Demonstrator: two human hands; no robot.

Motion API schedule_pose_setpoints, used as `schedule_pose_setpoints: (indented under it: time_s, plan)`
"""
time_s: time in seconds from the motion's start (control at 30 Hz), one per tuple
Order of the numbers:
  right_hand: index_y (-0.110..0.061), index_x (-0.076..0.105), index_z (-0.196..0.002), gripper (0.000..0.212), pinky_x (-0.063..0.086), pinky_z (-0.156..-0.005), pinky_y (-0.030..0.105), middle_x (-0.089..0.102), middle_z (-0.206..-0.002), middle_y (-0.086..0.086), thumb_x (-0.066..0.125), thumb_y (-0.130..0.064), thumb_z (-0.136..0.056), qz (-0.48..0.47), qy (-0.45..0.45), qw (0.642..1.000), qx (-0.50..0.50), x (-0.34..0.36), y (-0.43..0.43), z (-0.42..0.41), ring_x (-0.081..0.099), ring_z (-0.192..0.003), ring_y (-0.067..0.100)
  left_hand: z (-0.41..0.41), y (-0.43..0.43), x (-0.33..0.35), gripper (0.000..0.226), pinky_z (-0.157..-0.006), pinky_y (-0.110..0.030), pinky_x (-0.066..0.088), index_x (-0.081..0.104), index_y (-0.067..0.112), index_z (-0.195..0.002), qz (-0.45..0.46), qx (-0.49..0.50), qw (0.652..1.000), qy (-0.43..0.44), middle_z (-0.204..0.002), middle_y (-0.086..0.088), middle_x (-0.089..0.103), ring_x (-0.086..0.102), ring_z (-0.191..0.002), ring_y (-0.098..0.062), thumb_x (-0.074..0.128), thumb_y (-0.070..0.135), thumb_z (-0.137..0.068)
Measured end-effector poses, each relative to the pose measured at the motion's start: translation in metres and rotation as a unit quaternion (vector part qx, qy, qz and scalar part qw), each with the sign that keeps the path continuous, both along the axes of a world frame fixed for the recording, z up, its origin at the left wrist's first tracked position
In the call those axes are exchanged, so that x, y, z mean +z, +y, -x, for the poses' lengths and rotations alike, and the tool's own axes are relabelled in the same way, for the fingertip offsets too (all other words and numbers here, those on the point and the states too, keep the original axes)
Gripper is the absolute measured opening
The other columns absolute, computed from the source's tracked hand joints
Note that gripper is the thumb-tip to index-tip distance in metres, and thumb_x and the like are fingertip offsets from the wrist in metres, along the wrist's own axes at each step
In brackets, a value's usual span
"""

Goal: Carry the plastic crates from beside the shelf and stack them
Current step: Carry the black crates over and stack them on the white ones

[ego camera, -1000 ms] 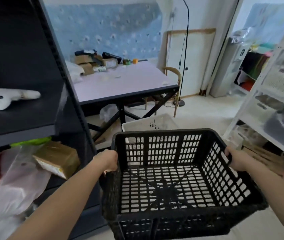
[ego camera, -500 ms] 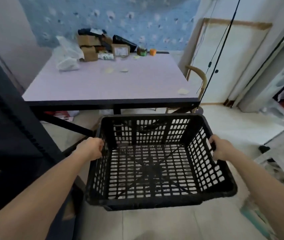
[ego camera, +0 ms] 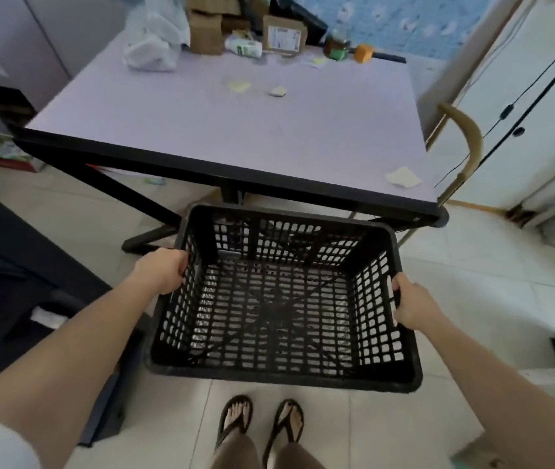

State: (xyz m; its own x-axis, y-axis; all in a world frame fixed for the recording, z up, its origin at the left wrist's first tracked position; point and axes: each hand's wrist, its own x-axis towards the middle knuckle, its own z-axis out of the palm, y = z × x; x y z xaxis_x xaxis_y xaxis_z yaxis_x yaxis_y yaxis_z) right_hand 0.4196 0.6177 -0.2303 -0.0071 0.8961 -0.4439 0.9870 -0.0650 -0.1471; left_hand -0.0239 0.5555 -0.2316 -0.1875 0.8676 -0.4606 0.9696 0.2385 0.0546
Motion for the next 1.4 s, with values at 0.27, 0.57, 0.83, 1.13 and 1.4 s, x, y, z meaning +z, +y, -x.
schedule_pose_setpoints:
  time_s: [0.27, 0.57, 0.83, 1.13, 1.4]
  plan:
    - [-0.019, 0.034, -0.093, 0.041, 0.041, -0.062, 0.034, 0.051, -0.09, 0.008, 0.065, -0.004, -0.07, -0.002, 0.013, 1.0, -0.019, -0.007, 0.009, 0.002, 0.053, -0.076, 0.029, 0.01, 0.02, -0.007, 0.01, -0.066, -0.031, 0.046, 0.052, 0.019, -0.082, -0.01, -0.004, 1.0, -0.003, -0.088, -0.003, 0.057, 0.053, -0.079, -0.026, 0.061, 0.015, -0.083]
    - [-0.021, 0.034, -0.092, 0.042, 0.043, -0.06, 0.033, 0.054, -0.089, 0.007, 0.065, -0.004, -0.07, -0.047, 0.005, 0.998, -0.051, -0.016, -0.006, 0.007, 0.055, -0.076, 0.027, 0.016, 0.026, -0.011, 0.01, -0.066, -0.034, 0.049, 0.053, 0.021, -0.08, -0.016, -0.024, 1.0, 0.005, -0.088, -0.004, 0.06, 0.061, -0.087, -0.031, 0.061, 0.014, -0.082]
    - [-0.023, 0.033, -0.095, 0.046, 0.045, -0.06, 0.034, 0.055, -0.091, 0.006, 0.066, -0.003, -0.069, -0.059, 0.014, 0.996, -0.066, -0.019, -0.009, 0.008, 0.057, -0.077, 0.026, 0.017, 0.022, -0.013, 0.011, -0.064, -0.033, 0.047, 0.053, 0.021, -0.08, -0.04, -0.025, 0.999, -0.004, -0.083, -0.003, 0.056, 0.057, -0.079, -0.028, 0.061, 0.013, -0.082]
    - [-0.023, 0.035, -0.097, 0.045, 0.055, -0.069, 0.042, 0.056, -0.095, 0.007, 0.067, -0.005, -0.071, -0.077, 0.006, 0.994, -0.081, -0.017, -0.01, 0.001, 0.057, -0.081, 0.027, 0.009, 0.027, -0.013, 0.008, -0.069, -0.037, 0.053, 0.057, 0.02, -0.082, -0.042, -0.025, 0.999, -0.014, -0.088, -0.005, 0.061, 0.061, -0.086, -0.03, 0.061, 0.013, -0.082]
    - [-0.02, 0.036, -0.096, 0.041, 0.042, -0.063, 0.034, 0.055, -0.092, 0.007, 0.066, -0.004, -0.072, -0.084, 0.022, 0.993, -0.074, -0.011, -0.005, 0.005, 0.054, -0.079, 0.027, 0.013, 0.026, -0.017, 0.005, -0.07, -0.037, 0.054, 0.061, 0.018, -0.086, -0.051, -0.027, 0.998, -0.008, -0.088, -0.005, 0.062, 0.062, -0.086, -0.03, 0.061, 0.014, -0.083]
